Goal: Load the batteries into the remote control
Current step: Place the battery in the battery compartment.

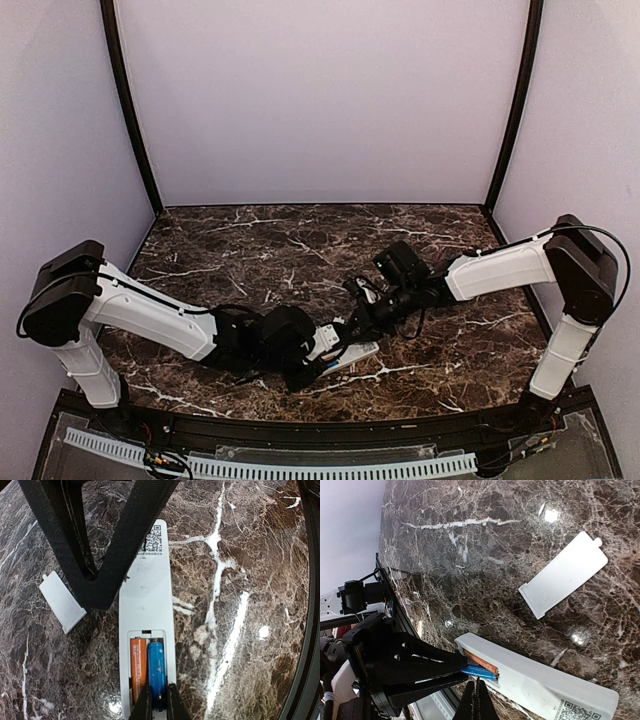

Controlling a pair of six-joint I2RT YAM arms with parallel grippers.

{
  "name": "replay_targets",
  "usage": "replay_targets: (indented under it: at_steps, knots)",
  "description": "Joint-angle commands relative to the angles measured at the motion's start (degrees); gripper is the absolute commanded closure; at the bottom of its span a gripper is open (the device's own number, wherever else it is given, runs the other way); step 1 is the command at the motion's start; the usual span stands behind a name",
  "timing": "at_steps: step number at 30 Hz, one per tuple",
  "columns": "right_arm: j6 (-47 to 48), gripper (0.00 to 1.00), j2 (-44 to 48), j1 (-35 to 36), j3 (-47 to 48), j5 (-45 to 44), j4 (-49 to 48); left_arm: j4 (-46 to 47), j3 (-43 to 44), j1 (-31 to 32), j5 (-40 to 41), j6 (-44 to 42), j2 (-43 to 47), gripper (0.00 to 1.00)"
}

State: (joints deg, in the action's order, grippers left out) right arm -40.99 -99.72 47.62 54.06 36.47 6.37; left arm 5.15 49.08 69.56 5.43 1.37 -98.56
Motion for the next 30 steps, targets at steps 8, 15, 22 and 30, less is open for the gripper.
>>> replay_targets:
  at_steps: [8,15,22,30]
  knots:
    - [-0.1,1.0,1.67,0.46,-1.37,0.88,-1.64,-1.41,0.93,0.14,-1.55,-1.01,-2.9,0.97]
    - [0.27,1.0,1.72,0.5,-1.15,0.8,-1.14,-3.08,1.63,0.14,-0.62,-2.48,-1.74,0.82]
    - [0.43,1.0,1.73,0.44,-0.89,0.86,-0.98,-3.31,1.62,0.14,-0.62,-2.49,-0.92,0.81]
    - [0.72,1.0,2.01,0.42,-0.58,0.97,-0.64,-1.95,2.76,0.14,-0.78,-3.66,0.73,0.71]
